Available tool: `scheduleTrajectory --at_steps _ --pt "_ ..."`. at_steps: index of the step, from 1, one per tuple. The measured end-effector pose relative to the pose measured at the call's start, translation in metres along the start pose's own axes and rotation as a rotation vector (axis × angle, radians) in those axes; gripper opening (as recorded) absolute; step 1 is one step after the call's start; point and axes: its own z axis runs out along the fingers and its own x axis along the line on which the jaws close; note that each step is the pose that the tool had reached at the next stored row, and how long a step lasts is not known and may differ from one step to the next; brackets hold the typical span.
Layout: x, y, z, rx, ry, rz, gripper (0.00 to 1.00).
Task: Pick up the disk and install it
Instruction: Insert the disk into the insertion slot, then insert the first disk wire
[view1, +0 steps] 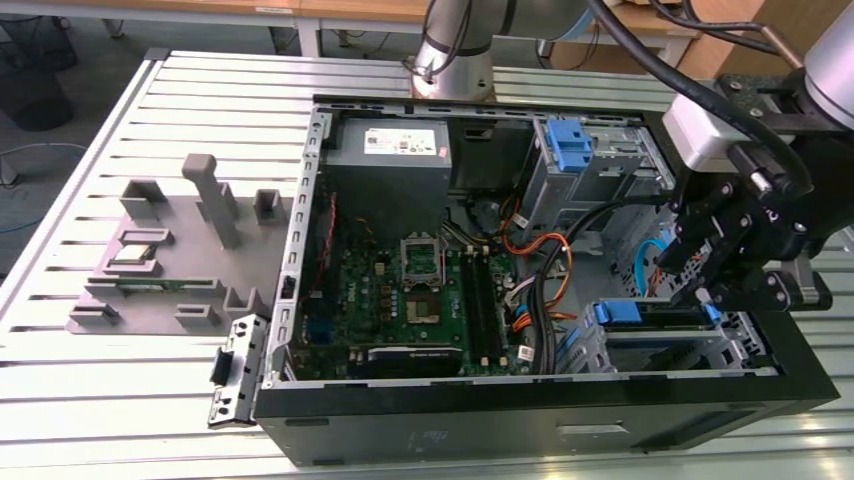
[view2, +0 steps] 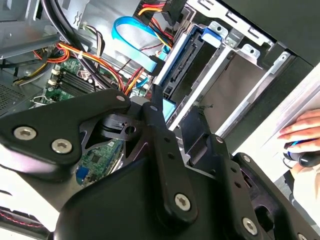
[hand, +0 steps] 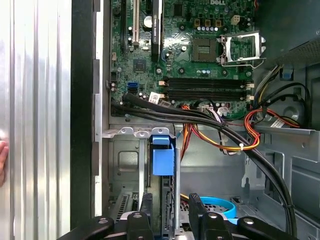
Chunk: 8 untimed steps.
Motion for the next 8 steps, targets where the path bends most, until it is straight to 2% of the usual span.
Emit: scheduleTrajectory --at_steps 8 --pt "-0.0001 0.0000 -0.0009 0.0000 0.0000 0.000 0.42"
